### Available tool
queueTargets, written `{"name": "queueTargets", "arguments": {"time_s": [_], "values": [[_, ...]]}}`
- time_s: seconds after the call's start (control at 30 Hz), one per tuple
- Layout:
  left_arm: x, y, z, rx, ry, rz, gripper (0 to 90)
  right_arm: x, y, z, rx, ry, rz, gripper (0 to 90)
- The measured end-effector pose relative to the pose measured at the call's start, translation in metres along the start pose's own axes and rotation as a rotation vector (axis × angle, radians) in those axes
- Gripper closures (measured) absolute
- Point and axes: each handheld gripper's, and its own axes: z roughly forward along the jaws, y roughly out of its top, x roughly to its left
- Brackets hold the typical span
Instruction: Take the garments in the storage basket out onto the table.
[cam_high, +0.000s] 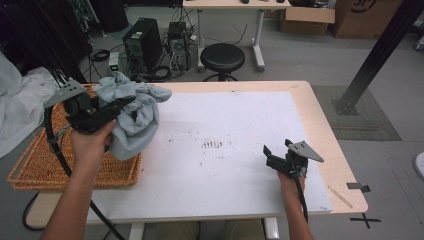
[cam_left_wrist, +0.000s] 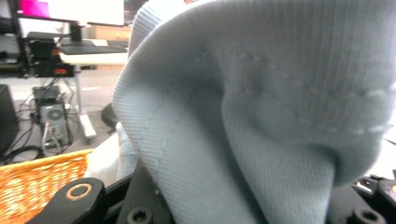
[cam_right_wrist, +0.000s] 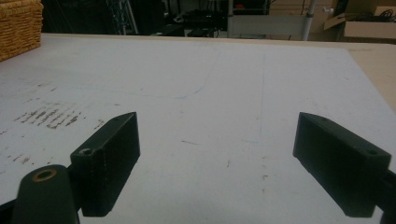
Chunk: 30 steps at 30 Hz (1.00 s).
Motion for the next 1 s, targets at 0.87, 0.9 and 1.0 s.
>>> {"name": "queueTargets", "arguments": {"time_s": [0.87,0.9,1.0], "values": [[-0.077,-0.050,0.109,0.080,-0.196,0.043,67.6,-0.017,0.005,-0.017,-0.033,-0.005,-0.003,14.2],[-0.082,-0.053,0.115,0.085,-0.202,0.049,67.6,-0.018,0.005,-0.018,-0.033,-0.004,-0.002,14.2],[-0.093,-0.061,0.131,0.101,-0.215,0.074,67.5,-0.023,0.006,-0.022,-0.038,0.002,0.009,14.1]]}}
